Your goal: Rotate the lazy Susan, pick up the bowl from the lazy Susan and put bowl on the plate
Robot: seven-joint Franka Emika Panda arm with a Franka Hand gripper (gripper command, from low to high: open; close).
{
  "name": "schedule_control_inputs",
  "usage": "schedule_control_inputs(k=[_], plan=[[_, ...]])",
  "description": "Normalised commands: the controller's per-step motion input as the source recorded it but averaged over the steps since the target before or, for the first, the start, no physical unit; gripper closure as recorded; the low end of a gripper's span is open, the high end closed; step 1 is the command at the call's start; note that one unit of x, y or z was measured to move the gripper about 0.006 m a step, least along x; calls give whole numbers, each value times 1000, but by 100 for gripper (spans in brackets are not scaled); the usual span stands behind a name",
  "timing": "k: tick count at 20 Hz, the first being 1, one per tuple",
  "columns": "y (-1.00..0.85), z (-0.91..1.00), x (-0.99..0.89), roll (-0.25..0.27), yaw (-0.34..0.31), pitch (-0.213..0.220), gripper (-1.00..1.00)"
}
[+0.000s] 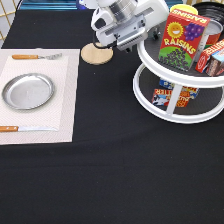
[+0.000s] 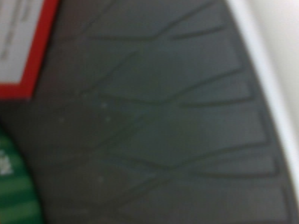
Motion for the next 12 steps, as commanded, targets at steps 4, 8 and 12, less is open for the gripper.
schedule_control_inputs(k=[4, 8, 12], plan=[[-156, -70, 701, 27, 38, 20, -100], [-129, -48, 704, 48, 72, 23, -100], [-128, -49, 502, 65, 76, 4, -100]])
